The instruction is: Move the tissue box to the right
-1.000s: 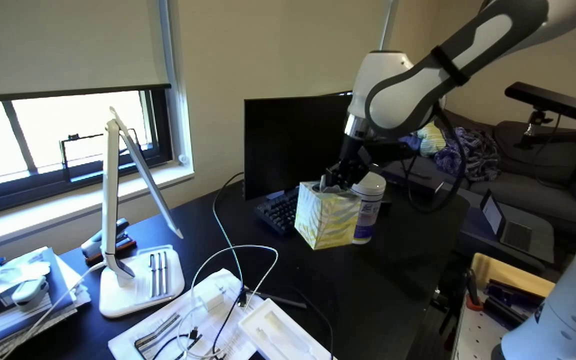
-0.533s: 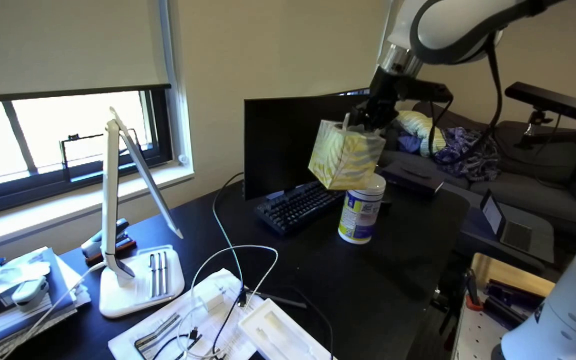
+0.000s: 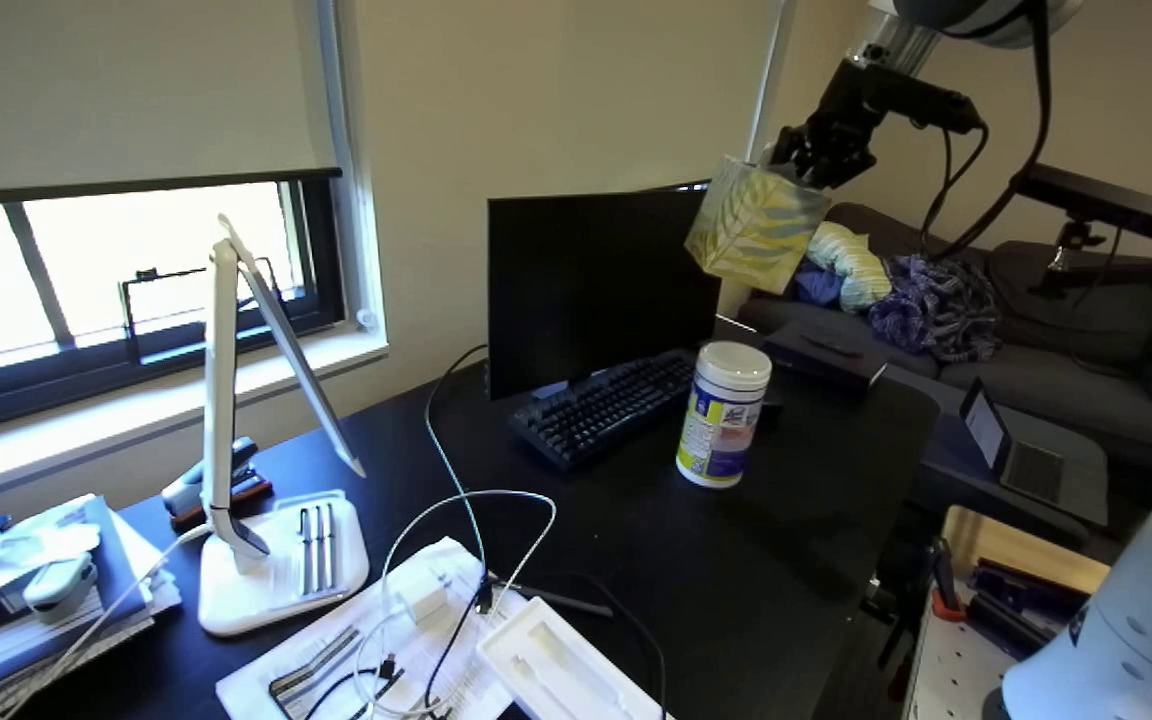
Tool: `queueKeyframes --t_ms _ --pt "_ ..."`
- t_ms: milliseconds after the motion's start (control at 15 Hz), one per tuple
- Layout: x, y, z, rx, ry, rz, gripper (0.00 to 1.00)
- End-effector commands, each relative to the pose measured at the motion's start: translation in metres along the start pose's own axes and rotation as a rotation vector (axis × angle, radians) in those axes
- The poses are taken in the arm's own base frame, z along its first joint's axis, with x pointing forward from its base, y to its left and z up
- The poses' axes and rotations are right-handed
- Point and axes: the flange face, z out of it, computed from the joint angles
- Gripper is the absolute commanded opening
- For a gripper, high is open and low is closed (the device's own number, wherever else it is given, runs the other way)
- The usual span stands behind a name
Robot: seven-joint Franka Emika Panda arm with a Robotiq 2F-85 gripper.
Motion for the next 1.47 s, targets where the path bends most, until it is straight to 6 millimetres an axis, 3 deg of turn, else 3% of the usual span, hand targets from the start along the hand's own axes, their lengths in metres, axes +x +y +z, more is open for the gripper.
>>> queueKeyframes --t_ms 0,133,200,267,400,667,867,1133,1400 --pt "0.041 0.053 0.009 -0.027 -0.017 0.192 0.02" --pt "0.053 0.086 0.019 -0.030 -0.031 0.288 0.02" --pt "0.054 0.093 0.026 -0.016 -0.024 0.303 0.01" --pt "0.043 0.087 0.017 -0.029 -0.020 0.240 0.06" --pt "0.048 0.099 0.028 -0.031 -0.035 0.276 0.06" --pt "0.046 0.086 0.036 -0.068 -0.026 0.281 0.01" --pt "0.054 0.103 0.052 -0.119 -0.017 0.321 0.01" --pt "0.073 0.160 0.082 -0.160 0.004 0.425 0.01" --pt "0.073 0.221 0.116 -0.212 -0.050 0.553 0.01"
